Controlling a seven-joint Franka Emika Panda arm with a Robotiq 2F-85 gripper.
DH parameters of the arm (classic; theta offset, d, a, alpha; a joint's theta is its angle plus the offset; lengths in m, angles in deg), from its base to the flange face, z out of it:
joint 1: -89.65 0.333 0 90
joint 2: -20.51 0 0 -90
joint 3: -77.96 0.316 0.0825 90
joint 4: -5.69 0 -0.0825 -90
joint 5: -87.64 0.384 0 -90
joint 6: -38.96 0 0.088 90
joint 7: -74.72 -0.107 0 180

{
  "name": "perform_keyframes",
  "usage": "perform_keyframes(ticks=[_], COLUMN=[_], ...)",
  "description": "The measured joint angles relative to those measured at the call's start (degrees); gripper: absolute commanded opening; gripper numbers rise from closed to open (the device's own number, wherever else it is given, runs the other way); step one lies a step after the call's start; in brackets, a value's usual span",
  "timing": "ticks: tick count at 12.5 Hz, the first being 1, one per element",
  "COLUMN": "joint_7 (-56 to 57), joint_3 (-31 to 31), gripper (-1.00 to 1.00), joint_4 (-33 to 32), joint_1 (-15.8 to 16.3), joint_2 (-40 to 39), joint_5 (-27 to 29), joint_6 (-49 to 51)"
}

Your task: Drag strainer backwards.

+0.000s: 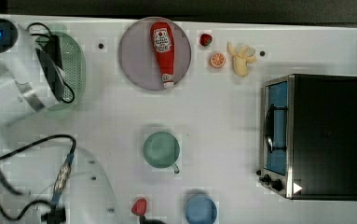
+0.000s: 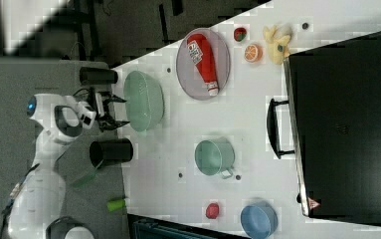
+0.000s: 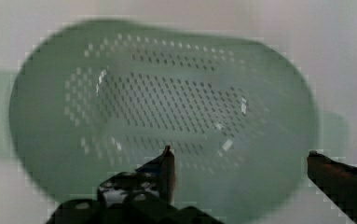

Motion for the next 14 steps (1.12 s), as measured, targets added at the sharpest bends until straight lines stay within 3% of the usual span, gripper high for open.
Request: perform_keyframes(ticks=[4,7,14], joint_7=[-2.85,-3.30,-3.41], joint_3=[-4.11,-4.53,-4.25], gripper=[1.00,1.00,1.00], joint_4=[7.39,7.27,3.92], joint_1=[2.81,4.42,6.62], joint_2=[-11.64,-15.64,-11.61], joint_5=[-0.04,0.23,0.37], joint_6=[-0.22,0.48,0.84])
